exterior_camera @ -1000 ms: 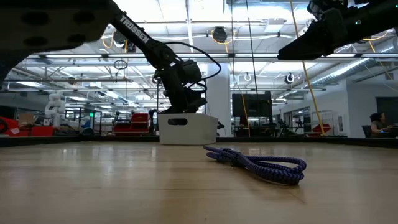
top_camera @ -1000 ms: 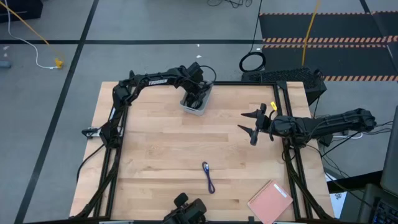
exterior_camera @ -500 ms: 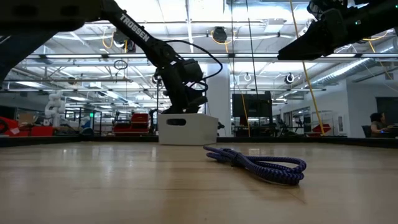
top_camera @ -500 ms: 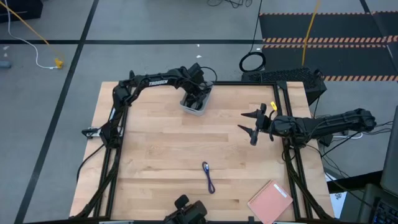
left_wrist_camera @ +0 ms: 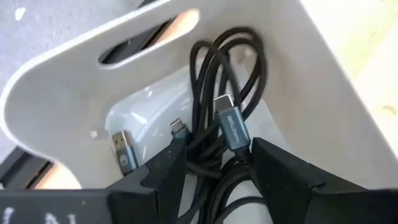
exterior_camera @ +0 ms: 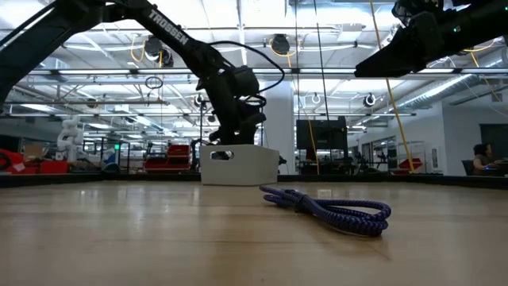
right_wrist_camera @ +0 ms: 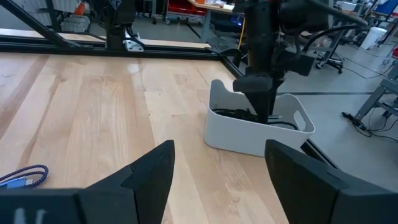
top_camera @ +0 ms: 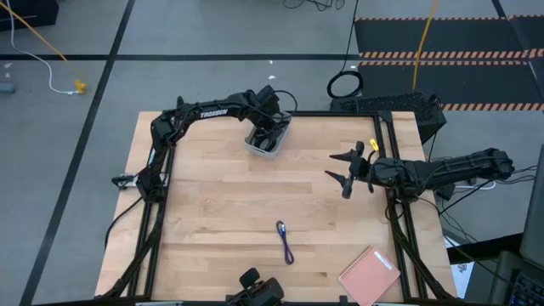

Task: Pick and place USB-C Cables
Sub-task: Put the black charger cable into the gray bin, then adjust the gray bin

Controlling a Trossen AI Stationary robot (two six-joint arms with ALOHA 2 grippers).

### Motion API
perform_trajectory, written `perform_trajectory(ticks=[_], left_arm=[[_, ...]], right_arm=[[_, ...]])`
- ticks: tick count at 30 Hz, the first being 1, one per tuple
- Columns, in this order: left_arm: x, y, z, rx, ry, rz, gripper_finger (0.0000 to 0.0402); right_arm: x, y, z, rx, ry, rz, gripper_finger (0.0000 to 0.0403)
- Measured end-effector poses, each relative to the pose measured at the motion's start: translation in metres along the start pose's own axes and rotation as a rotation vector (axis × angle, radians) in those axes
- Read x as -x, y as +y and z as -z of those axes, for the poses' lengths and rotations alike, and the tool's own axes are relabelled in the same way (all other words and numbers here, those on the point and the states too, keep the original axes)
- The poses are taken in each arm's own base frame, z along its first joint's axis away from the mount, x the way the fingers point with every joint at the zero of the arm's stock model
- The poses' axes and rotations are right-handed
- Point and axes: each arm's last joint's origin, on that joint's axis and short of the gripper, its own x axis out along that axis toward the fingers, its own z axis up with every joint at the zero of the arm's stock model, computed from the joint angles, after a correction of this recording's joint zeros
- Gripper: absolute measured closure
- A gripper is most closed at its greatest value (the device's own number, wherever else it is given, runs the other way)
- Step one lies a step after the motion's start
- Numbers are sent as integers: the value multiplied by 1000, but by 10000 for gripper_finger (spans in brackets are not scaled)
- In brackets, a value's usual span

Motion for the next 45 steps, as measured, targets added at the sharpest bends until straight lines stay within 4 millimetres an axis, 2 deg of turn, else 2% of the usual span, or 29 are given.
perform_trajectory(ticks=[8, 10, 17, 21, 23, 28, 34, 38, 45], left_arm=[[1, -2, -1, -20, -8, -15, 167], [9, -3, -2, -19, -23, -28, 157], [72, -19, -16, -84, -171, -34, 161], [99, -40, -7, -203, -136, -22, 180], [104, -56, 3, -266, -70, -27, 194], [102, -97, 34, -384, 92, -100, 236], [75, -126, 83, -429, 206, -120, 286], [59, -129, 105, -425, 211, -219, 308], [36, -120, 113, -450, 88, -276, 325]], right_arm=[[0, 0, 0, 0, 1, 0, 161], [0, 0, 0, 0, 1, 0, 161], [0, 0, 1, 2, 6, 0, 161], [0, 0, 1, 4, 11, -1, 161], [0, 0, 2, -1, 18, -1, 161], [0, 0, 4, -17, 42, -5, 161], [2, 4, 5, -53, 42, -33, 161], [3, 7, 6, -67, 51, -51, 161], [4, 9, 9, -92, 88, -60, 161]])
